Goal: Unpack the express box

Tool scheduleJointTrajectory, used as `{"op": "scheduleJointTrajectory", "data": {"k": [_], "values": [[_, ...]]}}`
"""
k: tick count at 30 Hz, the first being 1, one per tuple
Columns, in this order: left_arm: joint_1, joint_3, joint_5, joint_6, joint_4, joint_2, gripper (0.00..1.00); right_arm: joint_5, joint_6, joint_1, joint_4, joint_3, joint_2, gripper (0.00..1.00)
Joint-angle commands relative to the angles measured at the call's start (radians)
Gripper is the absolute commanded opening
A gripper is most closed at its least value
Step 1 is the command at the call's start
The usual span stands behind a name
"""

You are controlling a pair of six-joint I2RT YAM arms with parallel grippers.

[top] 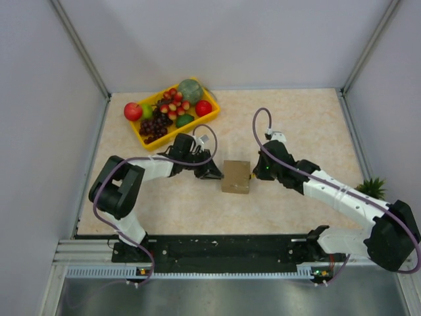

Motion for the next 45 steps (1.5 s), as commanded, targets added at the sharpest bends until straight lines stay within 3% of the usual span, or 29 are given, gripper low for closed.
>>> {"op": "scheduleJointTrajectory", "data": {"k": [1, 5, 17, 21, 24, 25, 27, 30, 31, 36, 45], "values": [[0.059, -0.086, 0.011, 0.0, 0.016, 0.015, 0.22, -0.038, 0.01, -0.004, 0.02, 0.062, -0.053, 0.0], [0.096, -0.131, 0.065, -0.019, 0.065, 0.022, 0.22, -0.052, 0.025, -0.004, 0.009, 0.089, -0.071, 0.0], [0.118, -0.136, 0.024, 0.021, 0.003, 0.008, 0.22, -0.021, -0.007, -0.003, -0.039, 0.158, -0.067, 0.0], [0.128, -0.117, -0.034, 0.052, -0.057, -0.059, 0.22, -0.045, -0.01, 0.0, -0.036, 0.155, -0.027, 0.0], [0.142, -0.09, -0.152, 0.089, -0.189, -0.165, 0.24, -0.045, -0.028, 0.011, -0.032, 0.147, -0.036, 0.0], [0.142, -0.079, -0.273, 0.099, -0.223, -0.199, 0.27, -0.031, -0.042, 0.045, -0.034, 0.142, -0.045, 0.0], [0.142, -0.061, -0.359, 0.125, -0.276, -0.301, 0.32, 0.038, -0.097, 0.104, -0.037, 0.106, -0.071, 0.0], [0.142, -0.03, -0.439, 0.156, -0.266, -0.395, 0.46, 0.066, -0.139, 0.236, -0.008, 0.034, -0.088, 0.0], [0.142, -0.019, -0.444, 0.161, -0.255, -0.403, 0.56, 0.069, -0.143, 0.29, 0.0, 0.021, -0.085, 0.0], [0.142, 0.079, -0.38, 0.172, -0.194, -0.335, 0.69, 0.052, -0.133, 0.364, 0.058, 0.006, -0.035, 0.0], [0.098, 0.18, -0.128, 0.167, 0.008, -0.074, 0.66, 0.074, -0.159, 0.375, 0.228, 0.061, 0.103, 0.0]]}}
